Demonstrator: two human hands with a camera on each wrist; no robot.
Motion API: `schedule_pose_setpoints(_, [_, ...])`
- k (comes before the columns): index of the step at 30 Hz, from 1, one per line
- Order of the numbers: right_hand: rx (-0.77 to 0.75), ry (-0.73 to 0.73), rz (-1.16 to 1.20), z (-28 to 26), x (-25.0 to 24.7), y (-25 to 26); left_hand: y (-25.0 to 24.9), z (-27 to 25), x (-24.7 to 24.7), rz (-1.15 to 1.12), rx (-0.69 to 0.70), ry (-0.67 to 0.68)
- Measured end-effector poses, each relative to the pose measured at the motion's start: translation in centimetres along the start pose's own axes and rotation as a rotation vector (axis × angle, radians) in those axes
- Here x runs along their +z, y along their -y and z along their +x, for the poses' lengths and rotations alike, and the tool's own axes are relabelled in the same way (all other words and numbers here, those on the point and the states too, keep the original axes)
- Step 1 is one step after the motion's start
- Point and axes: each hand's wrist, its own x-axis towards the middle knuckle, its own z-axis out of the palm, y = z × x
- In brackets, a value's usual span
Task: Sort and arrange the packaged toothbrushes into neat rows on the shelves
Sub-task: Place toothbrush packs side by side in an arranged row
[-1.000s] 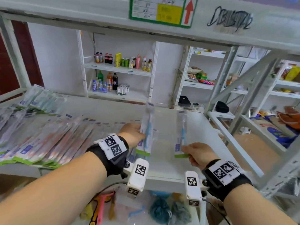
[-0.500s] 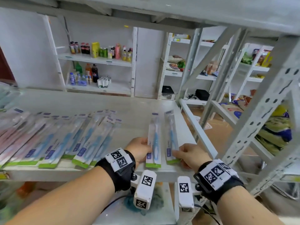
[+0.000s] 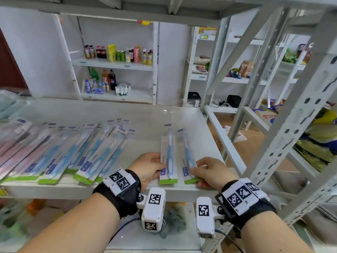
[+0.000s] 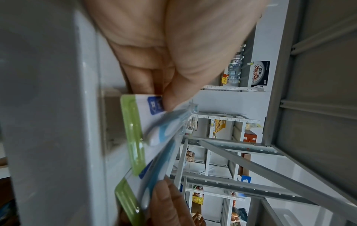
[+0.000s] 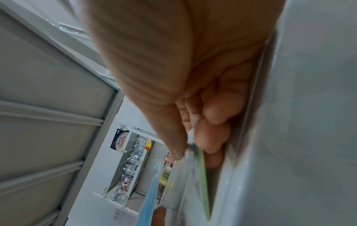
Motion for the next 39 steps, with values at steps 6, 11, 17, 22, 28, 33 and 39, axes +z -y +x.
schedule_pose_setpoints(6, [-0.092,0.025,-0.11,0.1,0.0,0.1,0.0,0.6,0.4,0.049,0.003,-0.023])
schedule_pose_setpoints(11, [-0.103,0.064,-0.152,0.6,0.1,0.0,-0.1,0.8,0.9,0.096,-0.001,-0.013])
schedule_pose_setpoints(17, [-0.071,0.12,-0.137,0.8,-0.3,0.4,-0.1,0.9,1.4,0.191,0.018,-0.002])
schedule_pose_setpoints(22, [-0.055,0.134,-0.176,1.0,-0.2,0.7,0.0,1.1,1.8,0.217,0.04,-0.053])
schedule_pose_setpoints(28, [-0.049,0.137,-0.205,1.0,-0.1,0.7,0.1,0.6,2.2,0.236,0.104,-0.066])
schedule_pose_setpoints(33, [-0.04,0.123,-0.214,1.1,0.1,0.7,0.2,0.3,2.3,0.478,0.18,-0.111])
schedule_pose_setpoints(39, [-0.04,0.107,-0.222,1.1,0.2,0.6,0.4,0.3,2.2,0.687,0.153,-0.133])
